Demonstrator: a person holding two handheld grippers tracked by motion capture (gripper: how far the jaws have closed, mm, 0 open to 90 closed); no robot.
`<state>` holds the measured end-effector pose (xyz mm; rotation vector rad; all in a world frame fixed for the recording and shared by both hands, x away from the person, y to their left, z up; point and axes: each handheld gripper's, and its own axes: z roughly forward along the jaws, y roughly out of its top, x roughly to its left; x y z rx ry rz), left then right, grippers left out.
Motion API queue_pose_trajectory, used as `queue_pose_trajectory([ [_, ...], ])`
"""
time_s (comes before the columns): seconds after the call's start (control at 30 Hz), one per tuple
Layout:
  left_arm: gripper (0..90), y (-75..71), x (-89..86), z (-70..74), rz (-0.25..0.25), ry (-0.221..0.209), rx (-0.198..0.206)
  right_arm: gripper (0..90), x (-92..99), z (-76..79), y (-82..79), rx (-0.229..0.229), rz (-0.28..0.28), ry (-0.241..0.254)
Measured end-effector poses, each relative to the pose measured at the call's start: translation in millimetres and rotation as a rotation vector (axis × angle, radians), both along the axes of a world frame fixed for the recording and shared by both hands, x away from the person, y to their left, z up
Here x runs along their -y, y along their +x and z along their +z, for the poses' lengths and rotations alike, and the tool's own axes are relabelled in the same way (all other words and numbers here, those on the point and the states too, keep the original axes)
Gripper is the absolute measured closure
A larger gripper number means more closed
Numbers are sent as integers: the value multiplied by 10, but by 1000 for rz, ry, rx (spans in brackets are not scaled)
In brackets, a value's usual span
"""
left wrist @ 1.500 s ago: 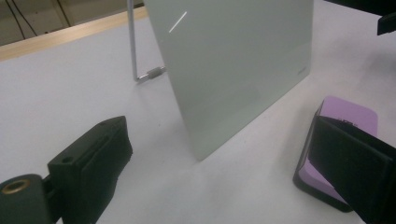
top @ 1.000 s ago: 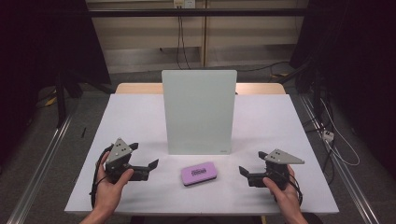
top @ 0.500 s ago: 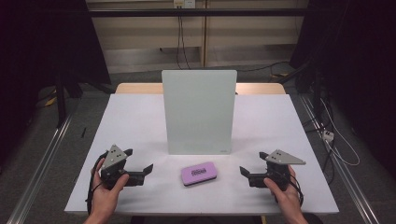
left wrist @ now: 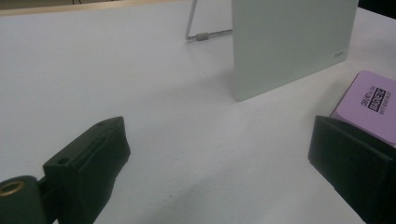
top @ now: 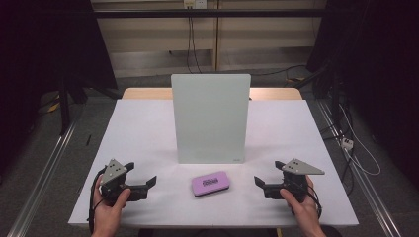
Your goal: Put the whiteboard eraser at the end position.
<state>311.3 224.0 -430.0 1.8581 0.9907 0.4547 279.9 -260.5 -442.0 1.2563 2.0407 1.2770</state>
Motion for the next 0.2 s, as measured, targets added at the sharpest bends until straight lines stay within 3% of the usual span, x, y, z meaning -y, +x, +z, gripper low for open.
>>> queue_pose_trajectory([
  [0.2,50,36,-27,24,10,-7,7,47,-2,-6,15,-1,-5,-2],
])
